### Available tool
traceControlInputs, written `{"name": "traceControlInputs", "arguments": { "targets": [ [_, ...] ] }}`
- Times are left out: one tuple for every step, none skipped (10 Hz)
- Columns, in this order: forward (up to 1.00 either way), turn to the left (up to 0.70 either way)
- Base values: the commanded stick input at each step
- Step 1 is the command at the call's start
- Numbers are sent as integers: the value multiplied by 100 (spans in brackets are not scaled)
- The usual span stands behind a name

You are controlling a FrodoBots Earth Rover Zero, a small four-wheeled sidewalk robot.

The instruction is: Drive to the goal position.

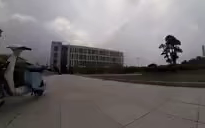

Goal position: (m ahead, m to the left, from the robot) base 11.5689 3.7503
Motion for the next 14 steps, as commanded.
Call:
{"name": "traceControlInputs", "arguments": {
  "targets": [
    [70,35],
    [70,32],
    [70,0],
    [70,0],
    [70,0],
    [70,0],
    [70,0],
    [70,0],
    [70,0],
    [70,0],
    [70,0],
    [70,0],
    [70,0],
    [70,0]
  ]
}}
